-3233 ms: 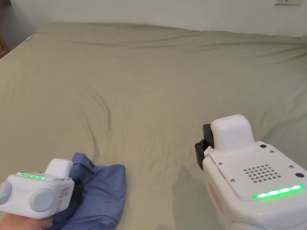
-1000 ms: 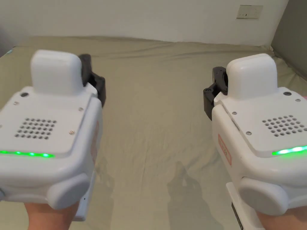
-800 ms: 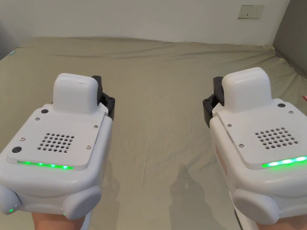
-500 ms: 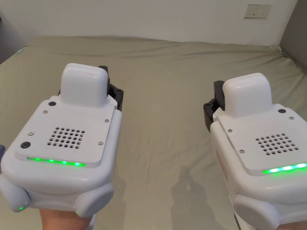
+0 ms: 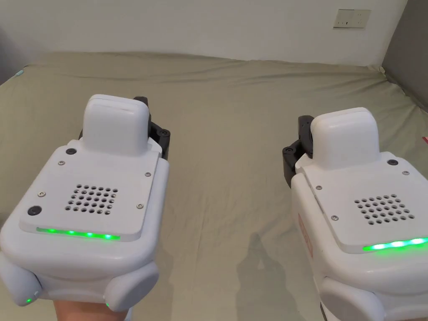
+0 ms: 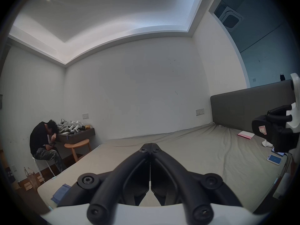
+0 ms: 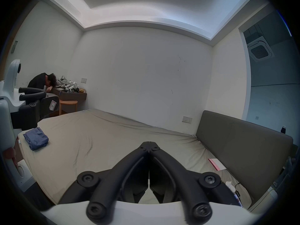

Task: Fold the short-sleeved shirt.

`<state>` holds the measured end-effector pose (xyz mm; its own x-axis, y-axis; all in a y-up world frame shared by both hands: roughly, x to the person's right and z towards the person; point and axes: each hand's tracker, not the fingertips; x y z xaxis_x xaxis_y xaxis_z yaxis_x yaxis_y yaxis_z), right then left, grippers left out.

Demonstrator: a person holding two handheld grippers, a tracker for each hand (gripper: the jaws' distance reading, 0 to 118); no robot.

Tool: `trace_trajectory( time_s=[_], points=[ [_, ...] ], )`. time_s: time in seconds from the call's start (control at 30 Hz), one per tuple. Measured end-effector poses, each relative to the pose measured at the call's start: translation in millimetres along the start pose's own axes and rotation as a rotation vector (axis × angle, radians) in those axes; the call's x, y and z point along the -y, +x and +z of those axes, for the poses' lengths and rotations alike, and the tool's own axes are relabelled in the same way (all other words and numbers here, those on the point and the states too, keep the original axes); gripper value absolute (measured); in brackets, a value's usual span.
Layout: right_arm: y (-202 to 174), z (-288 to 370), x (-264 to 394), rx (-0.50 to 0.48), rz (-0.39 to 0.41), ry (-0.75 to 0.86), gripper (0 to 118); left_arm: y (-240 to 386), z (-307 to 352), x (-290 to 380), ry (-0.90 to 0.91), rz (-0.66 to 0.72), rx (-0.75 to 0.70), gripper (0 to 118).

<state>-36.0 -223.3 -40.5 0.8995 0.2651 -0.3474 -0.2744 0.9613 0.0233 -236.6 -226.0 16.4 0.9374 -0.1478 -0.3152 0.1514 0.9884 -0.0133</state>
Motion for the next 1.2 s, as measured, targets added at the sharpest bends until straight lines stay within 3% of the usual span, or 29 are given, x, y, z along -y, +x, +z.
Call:
trace_trajectory(
  time_s=[0.5,0.53,0.57,0.6,0.63,0.67,0.77,0.8,0.87,1.0,1.07,1.2],
  points=[
    [3,-1,2,0.030,-0.039,0.012,3,-1,-1,1,-0.006,0.005,0.009,0],
    [4,-1,3,0.037,-0.041,0.017,11,-1,-1,1,-0.007,0.005,0.010,0],
    [4,-2,3,0.038,-0.044,0.019,32,0,-2,1,-0.010,0.003,0.010,0],
    [6,-3,4,0.039,-0.051,0.020,76,0,-2,1,-0.012,-0.001,0.009,0],
    [9,-4,4,0.019,-0.067,0.014,104,0,-3,1,-0.012,-0.005,0.005,0],
    [11,-4,4,0.015,-0.075,0.016,117,0,-3,1,-0.015,-0.008,0.002,8],
    [10,0,4,0.008,-0.070,0.048,118,-3,-3,-1,-0.037,-0.001,0.014,66],
    [8,-1,3,0.022,-0.044,0.035,118,-4,-4,-2,-0.045,0.014,0.027,91],
    [5,-3,2,0.035,-0.032,0.022,118,-6,-5,-2,-0.043,0.031,0.039,114],
    [11,-5,-4,-0.053,-0.124,-0.082,118,-6,-3,-4,-0.019,0.031,0.011,118],
    [12,-6,-10,-0.014,-0.174,-0.119,118,-7,-3,-5,-0.019,0.031,0.010,118],
    [12,-9,-25,0.065,-0.182,-0.236,118,-8,-3,-6,-0.026,0.040,0.013,118]
  ],
)
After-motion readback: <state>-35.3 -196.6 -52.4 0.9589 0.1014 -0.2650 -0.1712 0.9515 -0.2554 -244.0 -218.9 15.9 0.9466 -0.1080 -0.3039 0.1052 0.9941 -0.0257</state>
